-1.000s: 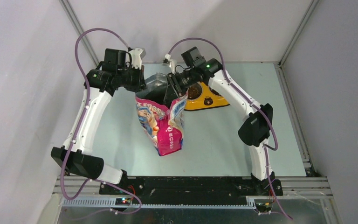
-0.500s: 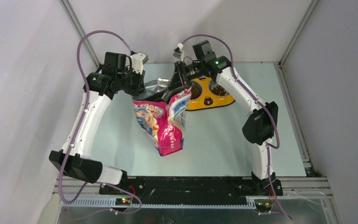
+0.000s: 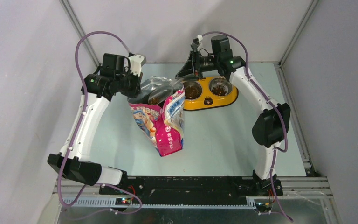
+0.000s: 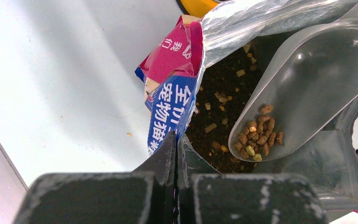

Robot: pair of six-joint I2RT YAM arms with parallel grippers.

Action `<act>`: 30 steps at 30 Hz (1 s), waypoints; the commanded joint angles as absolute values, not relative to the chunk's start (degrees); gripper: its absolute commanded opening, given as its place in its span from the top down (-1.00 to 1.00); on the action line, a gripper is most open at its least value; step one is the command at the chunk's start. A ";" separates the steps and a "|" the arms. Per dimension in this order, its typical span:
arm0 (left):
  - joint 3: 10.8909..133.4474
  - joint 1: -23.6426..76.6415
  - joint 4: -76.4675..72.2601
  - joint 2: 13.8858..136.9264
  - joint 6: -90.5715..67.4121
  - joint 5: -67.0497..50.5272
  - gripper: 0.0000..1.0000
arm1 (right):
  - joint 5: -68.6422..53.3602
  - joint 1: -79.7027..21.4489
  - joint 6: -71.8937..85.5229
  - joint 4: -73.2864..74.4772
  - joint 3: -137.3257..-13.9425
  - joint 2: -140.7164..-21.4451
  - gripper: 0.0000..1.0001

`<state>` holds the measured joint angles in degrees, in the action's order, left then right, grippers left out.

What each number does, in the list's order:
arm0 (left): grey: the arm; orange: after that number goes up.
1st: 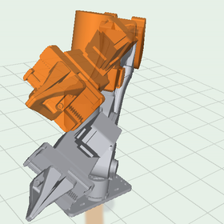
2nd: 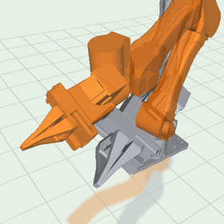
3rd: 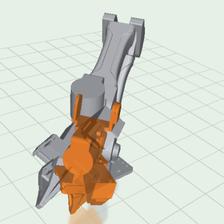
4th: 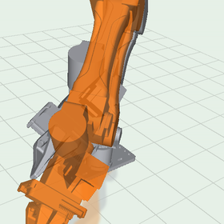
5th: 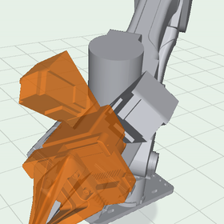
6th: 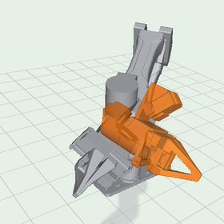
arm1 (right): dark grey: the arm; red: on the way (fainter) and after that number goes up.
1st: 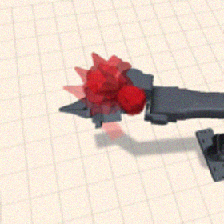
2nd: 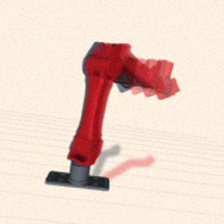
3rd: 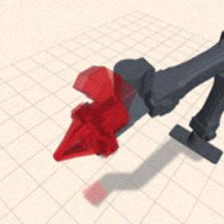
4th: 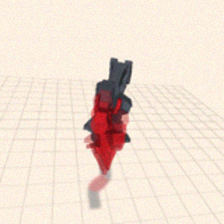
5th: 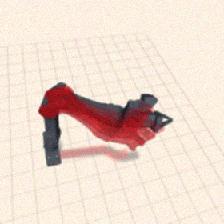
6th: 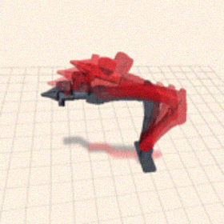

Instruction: Serve the pet food

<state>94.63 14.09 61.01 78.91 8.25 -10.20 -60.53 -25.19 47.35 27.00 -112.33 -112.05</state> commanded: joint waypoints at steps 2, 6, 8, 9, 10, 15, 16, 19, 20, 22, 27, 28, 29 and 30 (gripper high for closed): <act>97.76 13.80 62.35 78.85 9.96 -9.33 1.00 | -63.42 -23.62 54.20 21.71 -110.55 -108.38 1.00; 97.97 13.80 62.83 79.42 12.10 -8.36 1.00 | -64.80 -21.55 57.55 20.02 -108.75 -108.11 1.00; 98.25 13.80 63.36 79.78 13.15 -7.91 1.00 | -65.46 -20.47 59.70 18.40 -107.32 -107.96 1.00; 98.54 13.80 63.70 79.92 13.86 -7.73 1.00 | -65.78 -19.82 61.79 15.96 -105.60 -107.52 1.00; 98.67 13.80 63.84 80.14 14.18 -7.65 1.00 | -65.85 -19.53 62.76 14.75 -104.83 -107.33 1.00; 100.39 13.72 64.03 81.22 15.68 -6.98 1.00 | -65.92 -18.76 66.17 10.27 -102.25 -106.80 1.00; 101.21 13.71 64.06 81.70 15.66 -7.24 1.00 | -65.57 -18.79 65.95 10.87 -102.58 -106.84 1.00; 102.44 13.71 63.86 82.38 15.66 -8.14 1.00 | -64.75 -18.88 64.78 12.81 -103.99 -107.18 1.00; 102.62 13.71 63.43 82.46 15.67 -8.43 1.00 | -64.18 -18.87 64.60 13.84 -104.07 -107.24 1.00; 102.31 13.75 62.59 82.47 15.63 -8.73 1.00 | -63.96 -18.79 64.24 14.56 -103.89 -107.29 1.00; 100.30 13.71 61.73 81.95 15.91 -8.12 1.00 | -67.67 -18.22 68.09 8.46 -103.34 -107.93 1.00; 99.96 13.75 62.08 81.89 16.17 -7.57 1.00 | -68.82 -17.65 70.00 7.22 -103.09 -108.30 1.00; 99.90 13.73 62.59 81.88 16.44 -6.97 1.00 | -69.59 -17.31 70.95 4.31 -102.92 -108.47 1.00; 99.86 13.76 62.89 81.90 17.20 -6.69 1.00 | -69.86 -16.57 73.35 2.64 -102.26 -108.59 1.00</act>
<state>99.74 14.09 63.96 83.05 14.61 -8.84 -66.02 -18.57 66.72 12.14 -102.13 -110.02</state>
